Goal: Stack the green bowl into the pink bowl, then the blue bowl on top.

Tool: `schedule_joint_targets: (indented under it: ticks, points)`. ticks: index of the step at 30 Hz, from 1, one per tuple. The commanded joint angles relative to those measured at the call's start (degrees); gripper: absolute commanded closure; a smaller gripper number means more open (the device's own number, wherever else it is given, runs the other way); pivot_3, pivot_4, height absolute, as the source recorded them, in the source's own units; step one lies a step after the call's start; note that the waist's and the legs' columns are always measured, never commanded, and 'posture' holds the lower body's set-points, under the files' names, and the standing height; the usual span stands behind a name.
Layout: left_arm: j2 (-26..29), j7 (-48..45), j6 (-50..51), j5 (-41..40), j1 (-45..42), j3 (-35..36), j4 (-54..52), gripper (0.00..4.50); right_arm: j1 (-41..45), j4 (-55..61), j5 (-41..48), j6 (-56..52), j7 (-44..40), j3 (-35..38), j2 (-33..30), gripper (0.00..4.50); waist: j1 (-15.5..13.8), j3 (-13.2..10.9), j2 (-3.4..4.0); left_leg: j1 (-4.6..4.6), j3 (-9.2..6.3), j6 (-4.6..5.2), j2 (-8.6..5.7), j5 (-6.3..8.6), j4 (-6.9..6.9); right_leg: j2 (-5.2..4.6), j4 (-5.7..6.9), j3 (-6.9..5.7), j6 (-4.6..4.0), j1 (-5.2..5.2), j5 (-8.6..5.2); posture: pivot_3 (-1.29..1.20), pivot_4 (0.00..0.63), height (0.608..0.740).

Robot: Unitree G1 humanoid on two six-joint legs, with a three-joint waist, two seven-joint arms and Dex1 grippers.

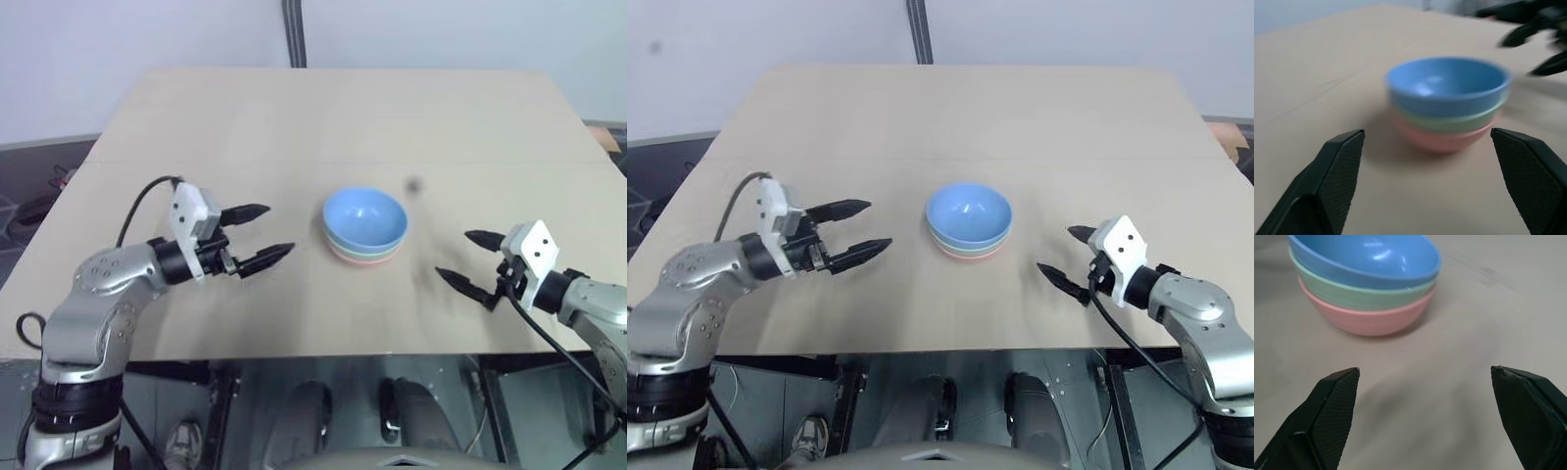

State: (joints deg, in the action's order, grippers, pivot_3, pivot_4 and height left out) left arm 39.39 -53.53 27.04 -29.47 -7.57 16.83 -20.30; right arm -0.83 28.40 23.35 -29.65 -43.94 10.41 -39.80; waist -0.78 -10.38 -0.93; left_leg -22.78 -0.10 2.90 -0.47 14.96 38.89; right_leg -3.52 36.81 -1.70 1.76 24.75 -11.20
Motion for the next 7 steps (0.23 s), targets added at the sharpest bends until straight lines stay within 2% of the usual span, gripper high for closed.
schedule_joint_targets:
  ticks: [1,7]
  points:
    - [0.7,-1.8,-5.1,-0.7,6.2,4.9,-2.5,0.03,-3.8,2.0,4.6,0.5,-3.3,7.5,-2.2,0.0,0.0,0.0,-0.01,0.0,-0.01,0.0,0.0,0.0,0.0,-0.04,-0.01,0.02,-0.06,-0.02,-0.03,0.0,0.15,0.74]
    - [2.4,-3.6,-5.5,-2.4,10.4,7.0,-1.5,0.03,-9.6,2.5,7.7,0.7,-6.2,15.2,-5.0,0.0,-0.2,0.0,-0.02,0.01,-0.05,0.0,-0.01,0.01,0.01,-0.08,-0.03,0.0,0.02,-0.06,-0.22,0.0,0.15,0.74]
